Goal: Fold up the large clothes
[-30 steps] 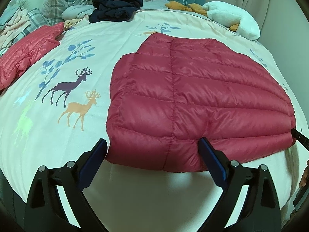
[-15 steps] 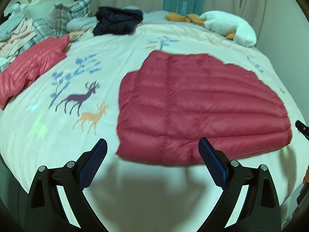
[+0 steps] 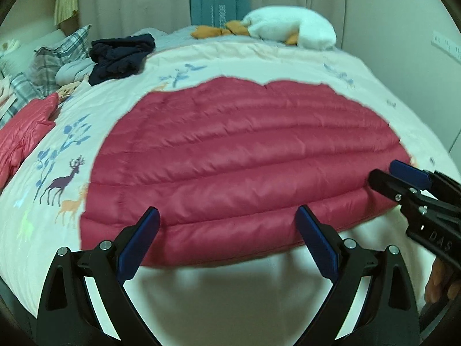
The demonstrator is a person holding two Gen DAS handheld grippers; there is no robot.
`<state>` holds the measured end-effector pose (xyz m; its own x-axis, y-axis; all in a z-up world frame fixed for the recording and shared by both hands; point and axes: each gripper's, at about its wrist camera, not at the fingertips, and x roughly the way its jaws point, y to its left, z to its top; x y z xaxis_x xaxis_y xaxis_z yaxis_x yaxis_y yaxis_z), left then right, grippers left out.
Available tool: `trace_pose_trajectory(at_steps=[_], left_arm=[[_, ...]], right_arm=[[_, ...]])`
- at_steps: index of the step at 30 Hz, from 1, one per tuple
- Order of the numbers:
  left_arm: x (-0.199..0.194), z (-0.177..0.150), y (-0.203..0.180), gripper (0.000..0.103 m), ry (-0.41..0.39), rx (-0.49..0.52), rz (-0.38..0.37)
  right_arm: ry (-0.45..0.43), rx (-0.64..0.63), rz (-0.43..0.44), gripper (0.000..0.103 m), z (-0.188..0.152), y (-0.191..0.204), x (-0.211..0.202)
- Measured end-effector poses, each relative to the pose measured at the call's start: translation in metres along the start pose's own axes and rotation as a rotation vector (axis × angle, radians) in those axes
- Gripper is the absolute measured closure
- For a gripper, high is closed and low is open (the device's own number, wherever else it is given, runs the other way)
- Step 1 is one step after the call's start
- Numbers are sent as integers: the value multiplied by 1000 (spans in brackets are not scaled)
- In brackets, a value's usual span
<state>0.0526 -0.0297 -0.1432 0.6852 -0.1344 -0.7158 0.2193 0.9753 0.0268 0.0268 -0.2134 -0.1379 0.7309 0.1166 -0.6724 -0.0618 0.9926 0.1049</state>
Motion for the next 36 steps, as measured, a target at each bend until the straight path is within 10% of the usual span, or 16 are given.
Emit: trace_pose_trajectory(at_steps=[21, 36], left_arm=[[2, 20, 6, 7, -25, -15, -6], [34, 31, 10, 7, 38, -26, 4]], right_arm=[[-87, 33, 44, 47, 34, -1, -7], [12, 90, 61, 47, 38, -7, 30]])
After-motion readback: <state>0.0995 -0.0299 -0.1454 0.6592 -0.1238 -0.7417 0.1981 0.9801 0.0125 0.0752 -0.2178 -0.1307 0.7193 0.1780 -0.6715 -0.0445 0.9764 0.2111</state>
